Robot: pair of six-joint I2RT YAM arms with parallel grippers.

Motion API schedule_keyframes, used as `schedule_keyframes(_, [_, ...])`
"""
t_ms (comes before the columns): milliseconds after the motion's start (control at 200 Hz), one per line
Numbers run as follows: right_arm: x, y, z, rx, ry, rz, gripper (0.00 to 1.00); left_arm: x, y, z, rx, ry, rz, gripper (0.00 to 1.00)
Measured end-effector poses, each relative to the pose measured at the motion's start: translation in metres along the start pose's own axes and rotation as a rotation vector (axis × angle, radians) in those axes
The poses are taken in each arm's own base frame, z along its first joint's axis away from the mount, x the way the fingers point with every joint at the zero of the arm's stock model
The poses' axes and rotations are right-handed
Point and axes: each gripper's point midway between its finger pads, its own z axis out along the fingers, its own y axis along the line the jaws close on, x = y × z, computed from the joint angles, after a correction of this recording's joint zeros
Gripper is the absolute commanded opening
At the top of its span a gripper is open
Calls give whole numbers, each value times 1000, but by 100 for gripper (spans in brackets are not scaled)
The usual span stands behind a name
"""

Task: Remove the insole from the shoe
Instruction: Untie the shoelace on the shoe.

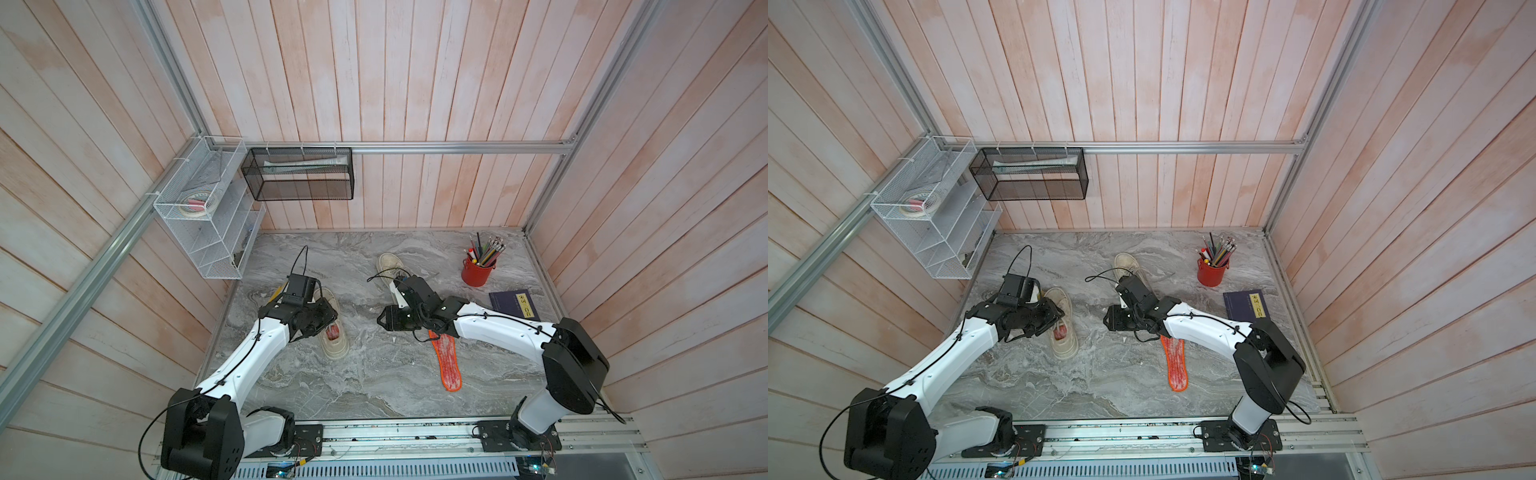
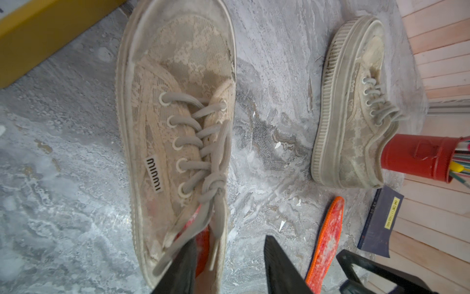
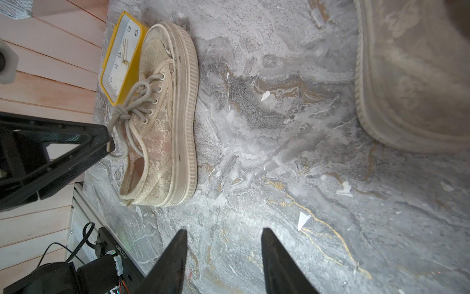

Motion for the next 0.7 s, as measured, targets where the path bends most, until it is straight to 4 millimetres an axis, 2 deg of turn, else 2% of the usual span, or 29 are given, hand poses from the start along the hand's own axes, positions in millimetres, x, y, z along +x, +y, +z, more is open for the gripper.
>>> schedule_keyframes(150, [1, 0, -1, 0, 0, 0, 49, 2, 1, 2, 0, 4, -6, 35])
schedule_keyframes(380, [4, -3, -1, 4, 5, 1, 49, 3, 1, 5, 12, 9, -5, 23])
schedule_keyframes(600, [4, 2, -1, -7, 2, -17, 50, 2, 0, 7, 13, 8, 5, 0])
schedule_keyframes(700, [8, 14, 2, -30, 4, -71, 51, 1, 0, 7, 14, 5, 6, 0])
